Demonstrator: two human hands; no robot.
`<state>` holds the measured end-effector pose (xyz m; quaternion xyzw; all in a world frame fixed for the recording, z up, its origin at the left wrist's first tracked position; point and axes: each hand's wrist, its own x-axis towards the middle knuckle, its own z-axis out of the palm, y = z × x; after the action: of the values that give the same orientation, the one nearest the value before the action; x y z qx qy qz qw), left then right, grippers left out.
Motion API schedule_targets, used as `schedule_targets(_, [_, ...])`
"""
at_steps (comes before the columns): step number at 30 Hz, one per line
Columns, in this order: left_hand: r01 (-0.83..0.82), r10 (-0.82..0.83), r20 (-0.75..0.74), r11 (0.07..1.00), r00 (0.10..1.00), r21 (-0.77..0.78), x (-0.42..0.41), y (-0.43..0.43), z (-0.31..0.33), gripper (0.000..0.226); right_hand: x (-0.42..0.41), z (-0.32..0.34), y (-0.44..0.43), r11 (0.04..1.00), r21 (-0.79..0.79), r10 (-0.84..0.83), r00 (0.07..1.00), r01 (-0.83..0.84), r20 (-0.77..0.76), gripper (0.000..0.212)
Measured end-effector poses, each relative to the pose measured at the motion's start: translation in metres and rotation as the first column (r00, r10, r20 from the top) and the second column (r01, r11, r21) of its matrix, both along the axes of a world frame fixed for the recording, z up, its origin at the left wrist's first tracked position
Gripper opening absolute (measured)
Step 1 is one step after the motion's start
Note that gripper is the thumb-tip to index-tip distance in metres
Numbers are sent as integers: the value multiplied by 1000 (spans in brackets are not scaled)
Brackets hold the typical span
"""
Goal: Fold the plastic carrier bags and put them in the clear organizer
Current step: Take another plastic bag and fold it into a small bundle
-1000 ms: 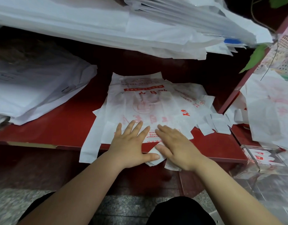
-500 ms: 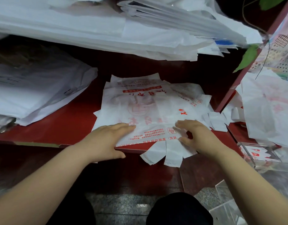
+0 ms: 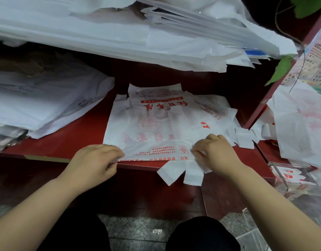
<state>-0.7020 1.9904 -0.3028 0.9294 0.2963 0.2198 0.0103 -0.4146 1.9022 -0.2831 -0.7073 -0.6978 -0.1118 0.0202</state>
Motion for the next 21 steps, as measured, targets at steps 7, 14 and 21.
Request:
schedule_targets(7, [-86, 86, 7, 996, 996, 11, -6, 1, -5, 34, -16, 5, 4, 993, 120, 32, 993, -18, -113, 43])
schedule_targets(14, [-73, 74, -8, 990, 997, 122, -1, -5, -9, 16, -75, -10, 11, 889, 262, 373, 926, -375, 61, 26])
schedule_targets(21, [-228, 180, 215, 948, 960, 222, -9, -9, -11, 30, -106, -10, 28, 853, 279, 432, 897, -440, 94, 34])
